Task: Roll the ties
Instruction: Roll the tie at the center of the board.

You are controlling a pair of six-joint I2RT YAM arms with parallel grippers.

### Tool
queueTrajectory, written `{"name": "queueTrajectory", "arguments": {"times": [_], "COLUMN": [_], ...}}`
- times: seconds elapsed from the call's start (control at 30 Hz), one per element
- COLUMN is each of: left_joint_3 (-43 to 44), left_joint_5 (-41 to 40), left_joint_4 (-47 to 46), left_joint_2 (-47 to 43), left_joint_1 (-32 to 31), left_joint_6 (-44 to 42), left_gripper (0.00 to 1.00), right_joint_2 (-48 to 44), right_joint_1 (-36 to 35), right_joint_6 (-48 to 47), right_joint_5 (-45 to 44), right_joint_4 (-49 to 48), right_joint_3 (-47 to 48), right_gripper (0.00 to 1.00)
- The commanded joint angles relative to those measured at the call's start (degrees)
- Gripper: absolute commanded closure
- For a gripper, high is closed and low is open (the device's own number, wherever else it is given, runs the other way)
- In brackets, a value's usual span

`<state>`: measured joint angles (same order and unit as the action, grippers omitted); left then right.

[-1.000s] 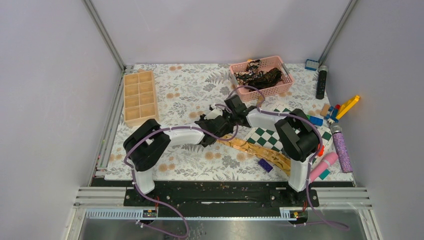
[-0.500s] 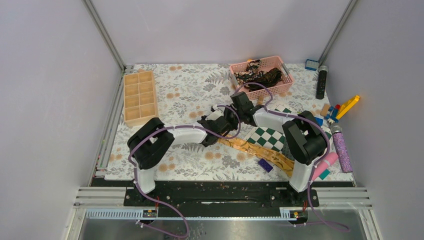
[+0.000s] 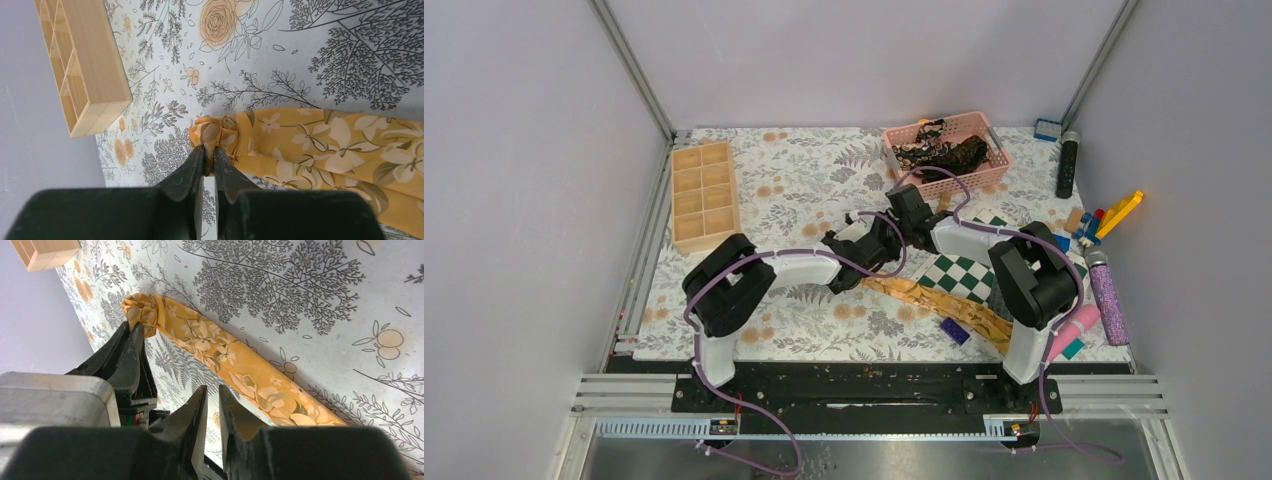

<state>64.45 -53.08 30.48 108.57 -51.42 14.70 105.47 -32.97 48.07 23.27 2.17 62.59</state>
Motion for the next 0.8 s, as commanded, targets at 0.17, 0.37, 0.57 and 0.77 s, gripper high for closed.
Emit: {"name": "queueTrajectory", "arguments": {"times": [0.17, 0.37, 0.57, 0.77], "left_joint_3": [2.07, 3.41, 2.10, 1.82], "left_joint_5": [-5.09, -5.42, -6.06, -6.86], "left_joint_4": [2.39, 4.39, 3.61, 3.26], "left_joint_2": [3.34, 5.83, 3.62, 2.83], "left_joint_1": [-0.31, -0.40, -0.47, -0.44], "left_joint_6": [-2.39, -3.24, -1.78, -1.76], "left_gripper": [1.00, 1.00, 1.00, 1.00], "right_joint_2": [-2.55, -3.21, -5.62, -9.29], "right_joint_1": [0.43, 0.86, 2.91, 6.20], "right_joint_6": [0.62, 0.55, -0.31, -3.42], "right_joint_5": [1.28, 1.27, -0.96, -5.94], "right_joint_4": [-1.61, -1.56, -0.59, 4.42], "right_joint_3": [-0.89, -1.06, -1.37, -0.24], "right_gripper": [0.78, 0.78, 0.75, 0.63]}}
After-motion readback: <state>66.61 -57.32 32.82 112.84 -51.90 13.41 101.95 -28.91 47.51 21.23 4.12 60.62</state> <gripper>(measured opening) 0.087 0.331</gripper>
